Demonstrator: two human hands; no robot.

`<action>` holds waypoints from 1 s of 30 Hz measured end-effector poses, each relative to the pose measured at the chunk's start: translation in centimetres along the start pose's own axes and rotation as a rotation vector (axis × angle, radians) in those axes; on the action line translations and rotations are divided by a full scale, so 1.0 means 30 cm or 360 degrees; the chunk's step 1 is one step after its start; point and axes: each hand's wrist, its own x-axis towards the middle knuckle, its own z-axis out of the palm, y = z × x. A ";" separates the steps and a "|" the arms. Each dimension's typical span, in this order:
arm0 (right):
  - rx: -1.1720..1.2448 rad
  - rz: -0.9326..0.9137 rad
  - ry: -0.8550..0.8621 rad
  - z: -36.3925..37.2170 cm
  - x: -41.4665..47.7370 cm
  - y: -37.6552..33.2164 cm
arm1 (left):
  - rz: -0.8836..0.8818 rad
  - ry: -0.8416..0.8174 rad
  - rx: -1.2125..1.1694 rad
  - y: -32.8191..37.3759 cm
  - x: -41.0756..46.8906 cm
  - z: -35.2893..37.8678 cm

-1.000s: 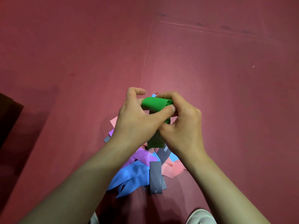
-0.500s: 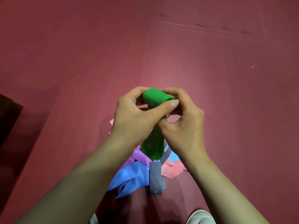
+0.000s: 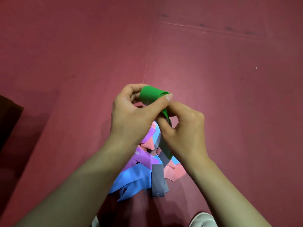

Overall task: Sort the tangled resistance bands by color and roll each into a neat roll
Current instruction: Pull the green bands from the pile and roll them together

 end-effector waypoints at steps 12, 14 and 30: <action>-0.0241 -0.0179 -0.0045 -0.008 -0.002 -0.004 | 0.0143 0.0062 0.0117 0.016 0.000 -0.003; -0.0234 -0.0137 -0.0021 -0.013 0.001 0.002 | 0.0134 0.0073 0.0179 0.019 0.000 -0.003; 0.0090 0.0088 0.0095 -0.008 0.007 -0.018 | 0.0052 -0.0128 0.0136 0.017 -0.009 -0.003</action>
